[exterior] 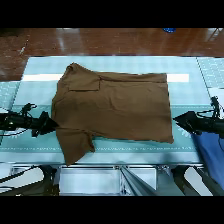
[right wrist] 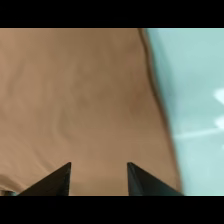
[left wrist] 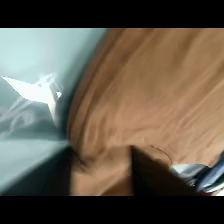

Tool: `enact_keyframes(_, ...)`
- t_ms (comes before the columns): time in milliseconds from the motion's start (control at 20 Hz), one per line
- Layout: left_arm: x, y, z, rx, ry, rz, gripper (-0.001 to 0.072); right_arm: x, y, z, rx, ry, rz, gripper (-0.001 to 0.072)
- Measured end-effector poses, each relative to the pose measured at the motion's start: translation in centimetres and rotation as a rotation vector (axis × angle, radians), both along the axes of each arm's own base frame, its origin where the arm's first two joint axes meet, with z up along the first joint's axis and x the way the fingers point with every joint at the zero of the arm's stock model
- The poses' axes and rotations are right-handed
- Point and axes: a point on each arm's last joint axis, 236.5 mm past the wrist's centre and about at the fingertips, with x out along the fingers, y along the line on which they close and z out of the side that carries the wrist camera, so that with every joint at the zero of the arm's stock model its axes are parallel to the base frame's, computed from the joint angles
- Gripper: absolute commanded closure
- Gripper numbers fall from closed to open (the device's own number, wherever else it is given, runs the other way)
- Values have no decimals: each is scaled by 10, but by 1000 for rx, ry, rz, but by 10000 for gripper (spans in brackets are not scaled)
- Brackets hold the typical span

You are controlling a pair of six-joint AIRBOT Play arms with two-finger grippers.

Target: Fold the shirts.

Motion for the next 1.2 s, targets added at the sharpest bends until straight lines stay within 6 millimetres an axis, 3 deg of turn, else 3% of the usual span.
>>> enact_keyframes(200,9,-9,-2,1,-50,-81,689,-38,-16,-23,-93,182,27,304)
enact_keyframes(350,23,-13,2,-3,-108,-96,689,-67,-12,-36,-85,308,32,304)
enact_keyframes(600,32,-19,8,-31,-149,-97,689,-82,0,-53,-33,386,-6,304)
enact_keyframes(800,34,-21,9,-39,-157,-96,689,-67,17,-60,66,375,-32,311)
enact_keyframes(850,35,-21,9,-40,-158,-94,689,-61,24,-61,90,364,-32,430)
enact_keyframes(900,35,-21,9,-39,-159,-94,689,-53,29,-64,95,346,-23,641)
enact_keyframes(950,37,-21,10,-40,-164,-92,689,-45,33,-65,89,320,-5,693)
enact_keyframes(1000,41,-20,14,-40,-177,-88,689,-29,38,-60,95,269,11,694)
enact_keyframes(1100,61,-19,34,-51,-243,-85,689,3,51,-32,128,159,73,694)
enact_keyframes(1200,99,-16,77,-64,-383,-68,689,49,47,16,102,-2,118,694)
